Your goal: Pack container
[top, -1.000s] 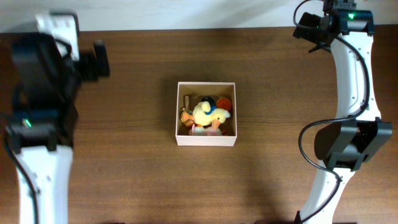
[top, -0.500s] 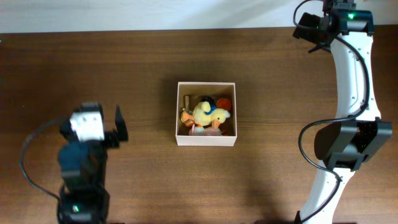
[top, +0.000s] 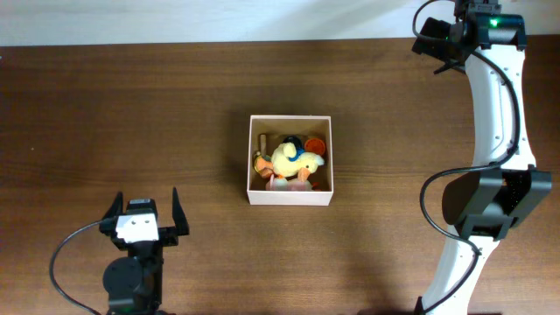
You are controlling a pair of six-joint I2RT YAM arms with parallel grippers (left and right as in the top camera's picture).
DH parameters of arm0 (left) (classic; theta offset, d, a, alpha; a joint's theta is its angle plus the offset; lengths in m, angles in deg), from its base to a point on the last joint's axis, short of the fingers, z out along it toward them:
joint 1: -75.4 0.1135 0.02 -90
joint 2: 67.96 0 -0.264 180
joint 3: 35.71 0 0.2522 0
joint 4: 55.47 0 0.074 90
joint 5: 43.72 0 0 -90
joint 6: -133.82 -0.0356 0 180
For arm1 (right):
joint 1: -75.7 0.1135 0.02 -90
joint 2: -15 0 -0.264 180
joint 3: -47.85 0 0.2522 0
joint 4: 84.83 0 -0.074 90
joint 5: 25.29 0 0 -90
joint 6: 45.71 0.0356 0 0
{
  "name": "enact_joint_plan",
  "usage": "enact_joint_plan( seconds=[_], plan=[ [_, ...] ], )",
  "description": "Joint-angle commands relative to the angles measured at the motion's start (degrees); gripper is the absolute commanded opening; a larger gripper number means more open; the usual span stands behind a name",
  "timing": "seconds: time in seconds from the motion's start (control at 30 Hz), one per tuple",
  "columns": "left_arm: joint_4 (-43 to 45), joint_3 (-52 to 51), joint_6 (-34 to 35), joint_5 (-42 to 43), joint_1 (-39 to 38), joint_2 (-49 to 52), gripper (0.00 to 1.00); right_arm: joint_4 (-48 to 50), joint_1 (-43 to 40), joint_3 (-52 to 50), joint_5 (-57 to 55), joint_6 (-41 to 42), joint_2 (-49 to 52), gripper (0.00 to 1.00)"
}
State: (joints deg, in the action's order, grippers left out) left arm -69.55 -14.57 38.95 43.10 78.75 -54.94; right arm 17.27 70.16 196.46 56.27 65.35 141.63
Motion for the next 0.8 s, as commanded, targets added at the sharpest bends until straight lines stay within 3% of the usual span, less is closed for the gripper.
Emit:
enact_joint_plan(
  seconds=[0.0, 0.3, 0.77],
  plan=[
    [0.33, -2.78, 0.11, 0.37, 0.26, -2.25, 0.99, 0.07, 0.26, 0.04, 0.11, 0.66, 0.44, 0.99],
    [-4.68, -6.86, 0.07, 0.63, 3.08, -12.39, 0.99, 0.07, 0.26, 0.04, 0.11, 0.66, 0.44, 0.99],
    [-4.31, -6.84, -0.55, 0.85, 2.82, -12.72, 0.99, 0.07, 0.26, 0.04, 0.11, 0.66, 0.44, 0.99]
  ],
)
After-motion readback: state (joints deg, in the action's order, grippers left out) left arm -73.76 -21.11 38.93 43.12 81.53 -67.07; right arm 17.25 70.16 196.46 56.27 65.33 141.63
